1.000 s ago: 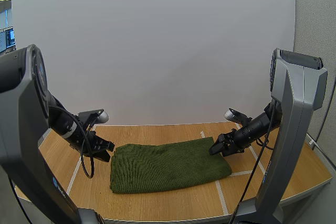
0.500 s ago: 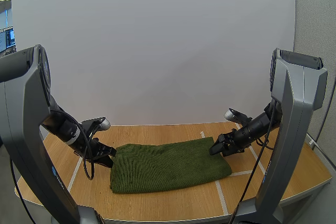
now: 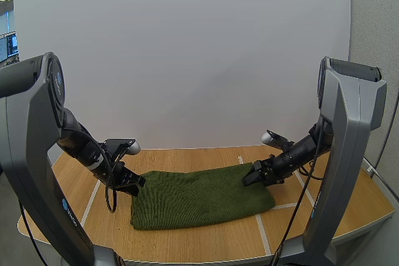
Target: Fold the towel
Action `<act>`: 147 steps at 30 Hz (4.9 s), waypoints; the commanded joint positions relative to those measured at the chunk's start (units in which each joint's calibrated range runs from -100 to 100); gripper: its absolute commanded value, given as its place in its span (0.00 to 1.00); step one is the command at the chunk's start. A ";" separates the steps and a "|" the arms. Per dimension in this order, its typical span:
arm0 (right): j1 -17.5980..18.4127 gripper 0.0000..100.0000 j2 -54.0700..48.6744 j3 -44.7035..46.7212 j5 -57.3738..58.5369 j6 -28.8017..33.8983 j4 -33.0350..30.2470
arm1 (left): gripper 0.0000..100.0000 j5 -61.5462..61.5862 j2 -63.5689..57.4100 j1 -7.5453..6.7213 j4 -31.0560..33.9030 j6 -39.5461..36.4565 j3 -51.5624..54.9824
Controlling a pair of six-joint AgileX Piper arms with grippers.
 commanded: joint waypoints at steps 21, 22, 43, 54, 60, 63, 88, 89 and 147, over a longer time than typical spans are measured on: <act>2.21 0.00 -0.57 1.18 0.73 0.70 2.25 | 0.00 1.47 0.03 -0.23 0.85 0.11 0.13; 2.21 0.00 -0.95 1.20 0.73 0.70 2.25 | 0.00 1.47 0.03 -0.23 0.85 0.11 0.13; 2.39 0.00 -10.74 1.20 5.78 0.70 4.62 | 0.00 9.34 -20.96 -0.14 0.73 -1.10 0.13; 6.02 0.00 -11.28 1.20 5.78 0.70 4.62 | 0.00 6.55 -37.55 -0.14 0.60 -9.84 0.13; 6.38 0.00 -13.77 1.20 5.78 0.61 4.62 | 0.00 -5.62 -45.02 -0.14 0.71 -18.77 0.13; 6.60 0.00 -14.98 1.20 5.78 0.30 4.62 | 0.00 -6.43 -46.90 -0.14 0.71 -20.98 0.13; 11.95 0.00 -16.12 1.20 4.15 0.80 3.80 | 0.00 -17.70 -51.17 0.26 2.53 -23.97 6.36; 12.27 0.00 -16.12 1.20 4.15 1.03 3.80 | 0.00 -17.70 -51.71 0.26 2.53 -23.97 6.36; 30.01 0.00 -15.88 1.20 -21.80 6.23 8.54 | 0.00 3.61 -77.66 -2.56 9.46 -24.37 4.59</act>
